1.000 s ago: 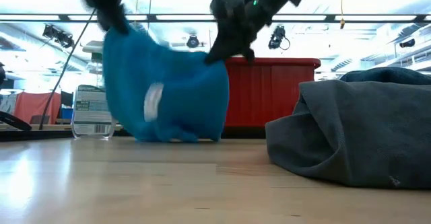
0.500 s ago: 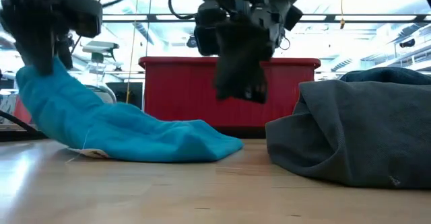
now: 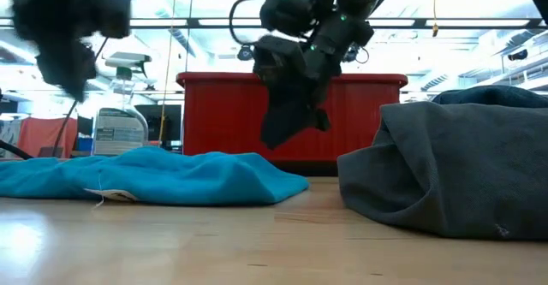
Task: Fold laundry
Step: Fold the blue shorts
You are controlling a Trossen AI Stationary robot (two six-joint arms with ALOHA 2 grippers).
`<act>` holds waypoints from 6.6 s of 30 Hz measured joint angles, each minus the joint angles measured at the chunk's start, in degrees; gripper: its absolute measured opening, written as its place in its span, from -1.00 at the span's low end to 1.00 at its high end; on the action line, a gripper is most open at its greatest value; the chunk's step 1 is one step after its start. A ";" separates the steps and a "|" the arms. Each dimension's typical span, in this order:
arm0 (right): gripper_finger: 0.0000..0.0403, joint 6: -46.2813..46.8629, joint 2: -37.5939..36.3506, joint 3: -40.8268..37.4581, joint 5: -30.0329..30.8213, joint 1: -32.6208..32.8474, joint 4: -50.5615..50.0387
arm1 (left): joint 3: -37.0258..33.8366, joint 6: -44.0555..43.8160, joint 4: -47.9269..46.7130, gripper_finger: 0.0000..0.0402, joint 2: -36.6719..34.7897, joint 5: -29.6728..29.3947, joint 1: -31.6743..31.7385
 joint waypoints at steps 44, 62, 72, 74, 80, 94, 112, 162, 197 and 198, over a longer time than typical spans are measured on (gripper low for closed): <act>-0.80 -5.34 0.28 -0.01 8.61 5.54 10.62 | -1.18 41.23 25.20 -0.29 14.67 6.51 7.26; -0.97 3.65 10.08 0.60 2.85 0.33 6.75 | -4.08 25.31 24.23 -0.29 21.02 10.17 -0.80; -0.95 1.02 5.30 0.10 -0.33 1.89 13.23 | 1.79 29.75 22.33 -0.29 13.25 5.48 -4.27; -0.96 1.03 5.62 0.04 -0.91 2.45 15.28 | 1.75 30.01 23.08 -0.29 14.19 5.21 -4.40; -0.96 2.81 5.63 0.05 1.27 3.30 18.55 | 1.74 30.58 27.04 -0.21 22.46 3.57 -4.44; -0.97 7.30 5.65 0.03 5.08 4.64 16.35 | 1.68 24.53 21.06 -0.59 20.89 23.36 -4.79; -0.97 0.67 5.65 0.05 1.83 3.54 23.47 | 1.68 -3.86 13.76 -0.96 10.86 2.67 -24.46; -0.65 25.23 12.29 -5.55 -1.51 2.74 38.39 | 9.02 -4.80 9.48 -0.97 19.12 3.06 -19.42; -0.34 9.07 9.70 17.91 5.66 -1.22 -23.28 | 6.62 6.04 14.52 -0.98 28.15 18.15 -9.22; -0.33 8.84 9.62 17.89 4.56 -1.11 -23.51 | 6.67 4.96 15.16 -0.98 27.38 17.93 -10.03</act>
